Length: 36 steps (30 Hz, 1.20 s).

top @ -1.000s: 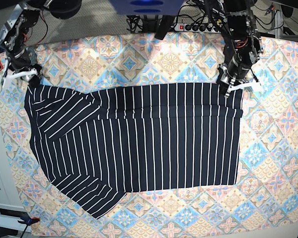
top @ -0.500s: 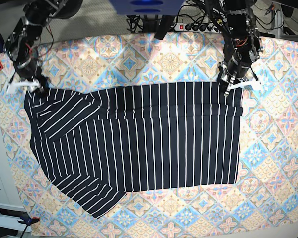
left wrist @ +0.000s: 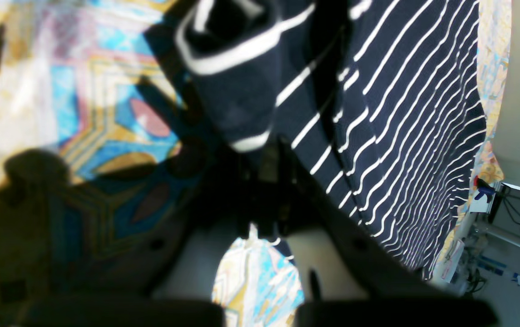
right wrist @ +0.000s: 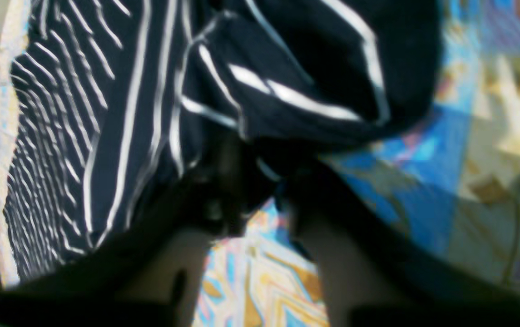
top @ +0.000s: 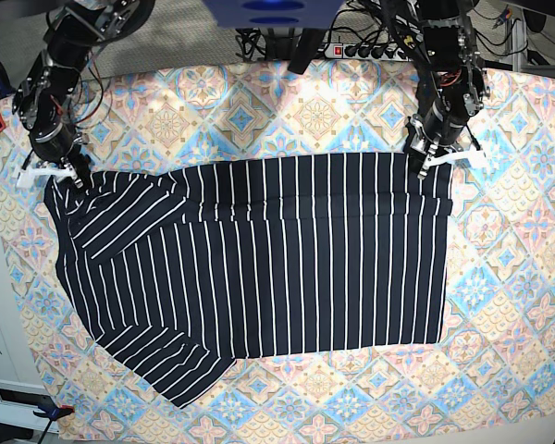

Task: Fold the T-shirt properly
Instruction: 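Raise both grippers and move them toward the shirt's side edges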

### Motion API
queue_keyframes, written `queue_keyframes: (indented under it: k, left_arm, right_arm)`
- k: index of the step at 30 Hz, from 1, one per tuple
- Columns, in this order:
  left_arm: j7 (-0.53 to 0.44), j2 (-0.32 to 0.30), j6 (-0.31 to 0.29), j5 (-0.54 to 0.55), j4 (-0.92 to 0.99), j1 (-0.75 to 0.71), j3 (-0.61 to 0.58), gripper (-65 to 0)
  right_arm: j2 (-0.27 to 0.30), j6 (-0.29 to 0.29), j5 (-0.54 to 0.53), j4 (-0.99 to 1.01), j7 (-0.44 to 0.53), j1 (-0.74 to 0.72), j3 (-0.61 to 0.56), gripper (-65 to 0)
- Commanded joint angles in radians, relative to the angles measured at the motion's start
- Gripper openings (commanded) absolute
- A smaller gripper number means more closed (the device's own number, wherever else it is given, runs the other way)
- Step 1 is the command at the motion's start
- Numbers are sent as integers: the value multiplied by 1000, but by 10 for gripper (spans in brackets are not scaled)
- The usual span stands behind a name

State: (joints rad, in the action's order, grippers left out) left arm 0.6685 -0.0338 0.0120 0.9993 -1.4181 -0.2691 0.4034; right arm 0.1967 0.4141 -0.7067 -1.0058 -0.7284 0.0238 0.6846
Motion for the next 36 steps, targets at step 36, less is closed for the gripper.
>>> queue_keyframes:
  k: [36]
  left_arm:
    - [40,-12,-10,14,-241,-368,10,-650]
  right_arm:
    - [30,-2,2,-384,-26,443,80,-648]
